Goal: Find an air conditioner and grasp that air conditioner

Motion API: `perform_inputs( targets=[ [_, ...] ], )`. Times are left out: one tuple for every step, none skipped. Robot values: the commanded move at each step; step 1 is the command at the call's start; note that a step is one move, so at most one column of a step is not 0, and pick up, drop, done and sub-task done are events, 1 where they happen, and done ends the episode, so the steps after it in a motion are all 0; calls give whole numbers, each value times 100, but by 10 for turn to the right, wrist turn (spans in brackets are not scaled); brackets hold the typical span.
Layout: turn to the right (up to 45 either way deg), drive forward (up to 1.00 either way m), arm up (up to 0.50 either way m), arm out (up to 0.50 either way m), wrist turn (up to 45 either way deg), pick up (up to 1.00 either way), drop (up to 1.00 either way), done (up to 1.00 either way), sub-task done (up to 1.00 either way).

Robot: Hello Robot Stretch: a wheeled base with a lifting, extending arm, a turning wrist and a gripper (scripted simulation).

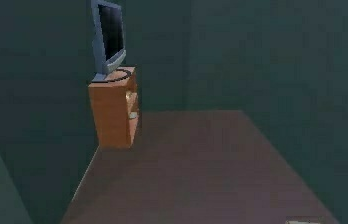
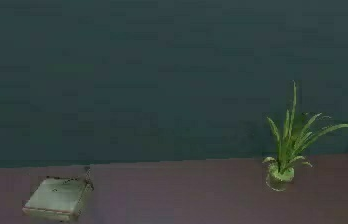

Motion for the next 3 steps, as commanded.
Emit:
perform_inputs(
  targets=[
    [420, 0, 0, 0, 0, 0, 0, 0, 0],
    [0, 50, 0, 0, 0, 0, 0, 0, 0],
    [-450, 0, 0, 0, 0, 0, 0, 0, 0]
  ],
)
